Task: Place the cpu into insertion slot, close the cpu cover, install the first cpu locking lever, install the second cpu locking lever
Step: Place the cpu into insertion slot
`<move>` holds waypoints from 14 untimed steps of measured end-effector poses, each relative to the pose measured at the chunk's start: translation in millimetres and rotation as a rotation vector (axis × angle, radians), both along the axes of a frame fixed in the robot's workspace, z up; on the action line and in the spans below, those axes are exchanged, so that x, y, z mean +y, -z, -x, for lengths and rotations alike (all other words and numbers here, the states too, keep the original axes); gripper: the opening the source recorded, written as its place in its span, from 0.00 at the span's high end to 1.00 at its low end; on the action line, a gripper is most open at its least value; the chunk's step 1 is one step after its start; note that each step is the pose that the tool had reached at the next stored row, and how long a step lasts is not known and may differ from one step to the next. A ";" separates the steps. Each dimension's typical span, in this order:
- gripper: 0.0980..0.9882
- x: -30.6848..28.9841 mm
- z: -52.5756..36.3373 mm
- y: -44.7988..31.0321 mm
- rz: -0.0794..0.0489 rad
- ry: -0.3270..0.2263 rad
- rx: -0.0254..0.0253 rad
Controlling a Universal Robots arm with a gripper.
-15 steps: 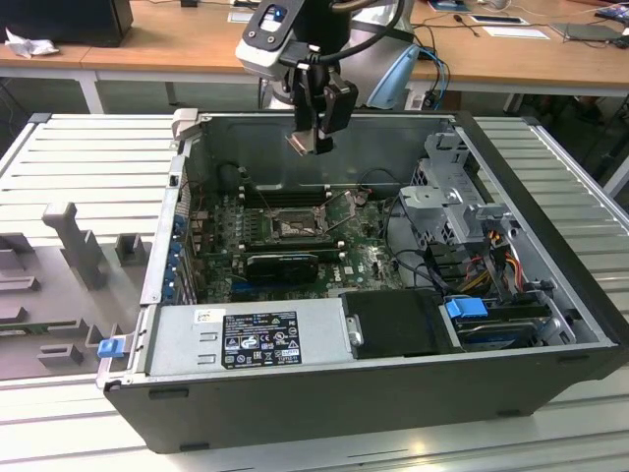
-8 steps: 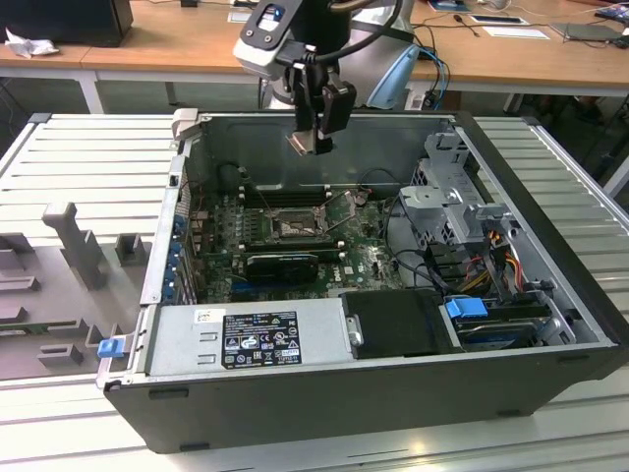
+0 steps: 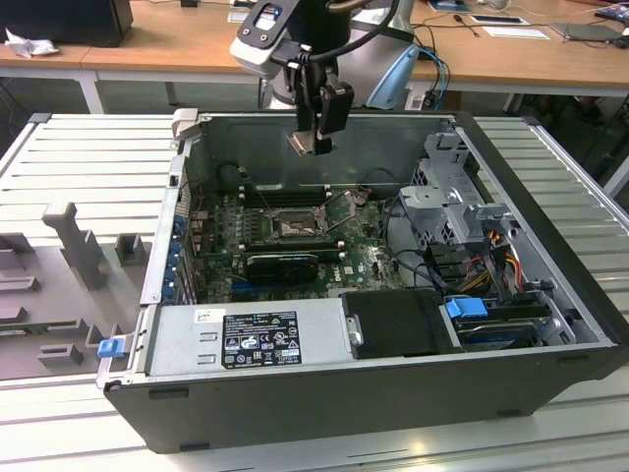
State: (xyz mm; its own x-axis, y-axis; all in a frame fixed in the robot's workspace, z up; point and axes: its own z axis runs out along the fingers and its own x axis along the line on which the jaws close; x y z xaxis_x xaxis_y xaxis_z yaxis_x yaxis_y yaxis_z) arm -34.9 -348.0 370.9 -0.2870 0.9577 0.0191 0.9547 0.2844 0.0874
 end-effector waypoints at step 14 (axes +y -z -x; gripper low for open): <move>0.52 0.0 0.0 0.0 0.000 0.097 0.0000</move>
State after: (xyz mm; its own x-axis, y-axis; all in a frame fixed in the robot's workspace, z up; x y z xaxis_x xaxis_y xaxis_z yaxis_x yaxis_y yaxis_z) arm -34.9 -348.0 370.9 -0.1925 0.9811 0.0191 0.9779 0.1901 0.0873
